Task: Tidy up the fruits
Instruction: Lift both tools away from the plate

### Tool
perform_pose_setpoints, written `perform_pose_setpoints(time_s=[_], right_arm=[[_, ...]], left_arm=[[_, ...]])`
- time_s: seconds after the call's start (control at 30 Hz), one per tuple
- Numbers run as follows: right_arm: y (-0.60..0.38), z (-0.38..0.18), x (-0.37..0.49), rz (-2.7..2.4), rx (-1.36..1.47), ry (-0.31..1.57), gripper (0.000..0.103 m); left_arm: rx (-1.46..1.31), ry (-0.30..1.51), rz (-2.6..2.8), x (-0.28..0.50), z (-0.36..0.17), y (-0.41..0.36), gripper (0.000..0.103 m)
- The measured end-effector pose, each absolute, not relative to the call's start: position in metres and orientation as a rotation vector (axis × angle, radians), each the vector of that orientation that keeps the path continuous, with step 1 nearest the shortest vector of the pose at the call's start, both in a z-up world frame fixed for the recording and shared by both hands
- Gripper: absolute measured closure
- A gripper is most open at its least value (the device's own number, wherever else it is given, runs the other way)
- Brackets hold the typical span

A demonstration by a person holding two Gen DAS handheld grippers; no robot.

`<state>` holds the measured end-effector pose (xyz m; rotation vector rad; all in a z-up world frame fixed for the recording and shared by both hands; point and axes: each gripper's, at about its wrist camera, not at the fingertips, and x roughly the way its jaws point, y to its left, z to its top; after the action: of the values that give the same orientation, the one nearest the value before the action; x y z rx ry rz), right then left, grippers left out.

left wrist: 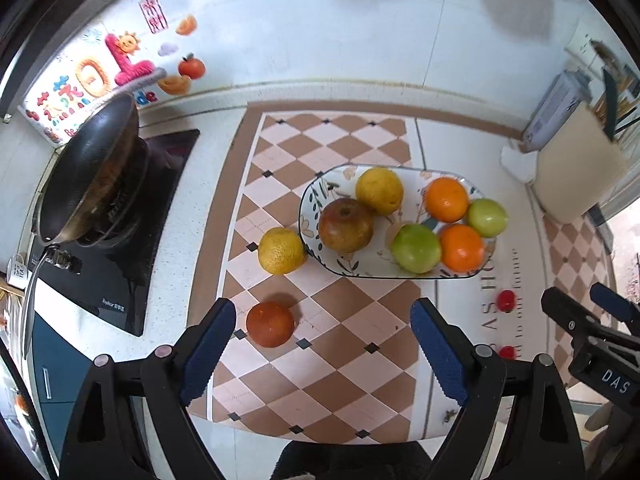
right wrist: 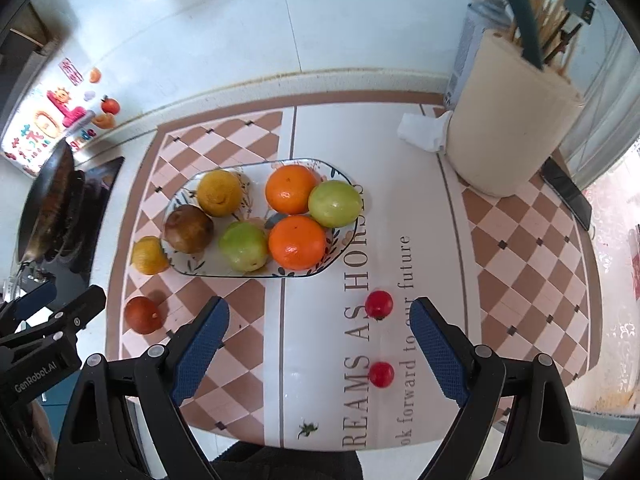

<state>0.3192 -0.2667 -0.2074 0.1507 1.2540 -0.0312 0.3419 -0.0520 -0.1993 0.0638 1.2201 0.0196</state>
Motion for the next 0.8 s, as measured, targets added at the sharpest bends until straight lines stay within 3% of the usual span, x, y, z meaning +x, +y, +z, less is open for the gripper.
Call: perform_pose_setpoints(time_s=[0.37, 0.8], right_arm=[[-0.262, -0.141, 0.275, -0.003, 0.138, 1.147, 0.009], [-0.262, -0.120, 0.263, 0.014, 0.171, 1.111, 0.009]], left_arm=[[0.053, 1.133, -0.027, 0.304, -0.149, -0.060, 0.014], [0.048, 1.106, -0.040, 0.286, -0.133, -0.065, 0.014]])
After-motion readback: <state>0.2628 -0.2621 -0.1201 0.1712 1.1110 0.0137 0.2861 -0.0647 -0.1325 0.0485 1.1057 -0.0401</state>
